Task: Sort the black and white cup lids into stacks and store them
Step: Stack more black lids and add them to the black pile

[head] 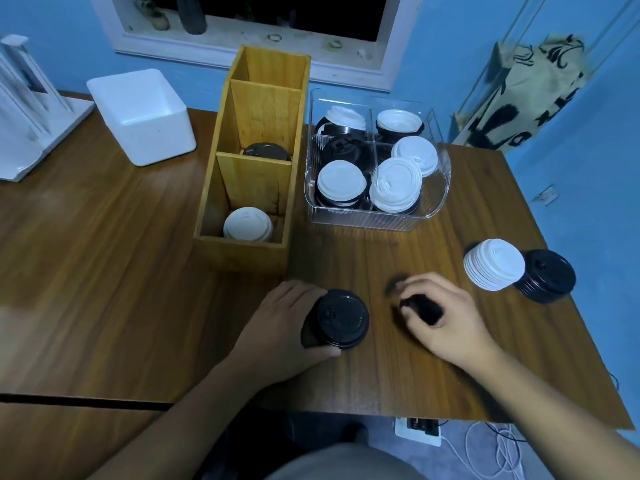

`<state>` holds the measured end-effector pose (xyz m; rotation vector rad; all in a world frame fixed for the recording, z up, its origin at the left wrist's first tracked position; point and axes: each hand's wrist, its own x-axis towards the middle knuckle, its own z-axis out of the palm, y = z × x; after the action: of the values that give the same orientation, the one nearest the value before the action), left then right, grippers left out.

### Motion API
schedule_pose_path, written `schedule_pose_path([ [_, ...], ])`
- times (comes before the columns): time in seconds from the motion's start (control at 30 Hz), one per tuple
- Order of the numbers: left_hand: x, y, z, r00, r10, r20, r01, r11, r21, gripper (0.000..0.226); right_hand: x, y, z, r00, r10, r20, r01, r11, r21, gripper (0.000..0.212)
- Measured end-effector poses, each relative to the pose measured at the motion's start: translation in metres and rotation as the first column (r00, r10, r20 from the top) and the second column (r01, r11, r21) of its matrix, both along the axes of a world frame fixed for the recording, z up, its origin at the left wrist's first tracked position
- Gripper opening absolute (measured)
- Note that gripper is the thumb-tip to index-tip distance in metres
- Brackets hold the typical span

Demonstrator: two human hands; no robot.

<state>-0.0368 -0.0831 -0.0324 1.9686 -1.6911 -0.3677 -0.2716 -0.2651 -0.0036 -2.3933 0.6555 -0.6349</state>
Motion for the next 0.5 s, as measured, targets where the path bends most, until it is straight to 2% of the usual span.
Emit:
schedule_pose_path([
  [0.07, 0.000, 0.000, -0.001, 1.000, 0.000, 0.000, 0.000, 1.000, -0.007, 0.082, -0.013, 0.002, 0.000, 0.972, -0.235, 0.025, 0.235, 0.972, -0.013, 0.026],
  [0.13, 0.000, 0.000, -0.001, 1.000, -0.004, 0.002, 0.004, 1.000, -0.011, 0.082, -0.019, 0.007, -0.003, 0.925, -0.360, -0.121, 0.358, 0.933, -0.036, 0.051],
  [0.2, 0.001, 0.000, -0.002, 1.000, -0.006, -0.001, 0.006, 1.000, -0.012, 0.082, -0.022, 0.015, -0.011, 0.860, -0.415, -0.299, 0.378, 0.909, -0.175, 0.074],
  [0.27, 0.001, 0.000, -0.003, 1.000, -0.006, -0.001, 0.006, 1.000, -0.010, 0.083, -0.021, 0.021, -0.017, 0.831, -0.420, -0.365, 0.337, 0.902, -0.271, 0.079],
  [0.3, 0.000, -0.001, -0.004, 1.000, -0.004, 0.004, 0.004, 1.000, -0.010, 0.084, -0.021, 0.022, -0.018, 0.847, -0.403, -0.347, 0.331, 0.910, -0.248, 0.078],
  [0.4, -0.001, -0.002, -0.005, 1.000, 0.007, 0.009, -0.007, 1.000, -0.011, 0.086, -0.015, 0.021, -0.010, 0.933, -0.310, -0.184, 0.315, 0.949, -0.003, 0.077],
  [0.5, -0.002, -0.007, -0.004, 1.000, 0.018, 0.021, -0.018, 1.000, 0.000, 0.085, 0.002, 0.023, 0.002, 0.985, -0.152, -0.082, 0.157, 0.987, 0.048, 0.079],
])
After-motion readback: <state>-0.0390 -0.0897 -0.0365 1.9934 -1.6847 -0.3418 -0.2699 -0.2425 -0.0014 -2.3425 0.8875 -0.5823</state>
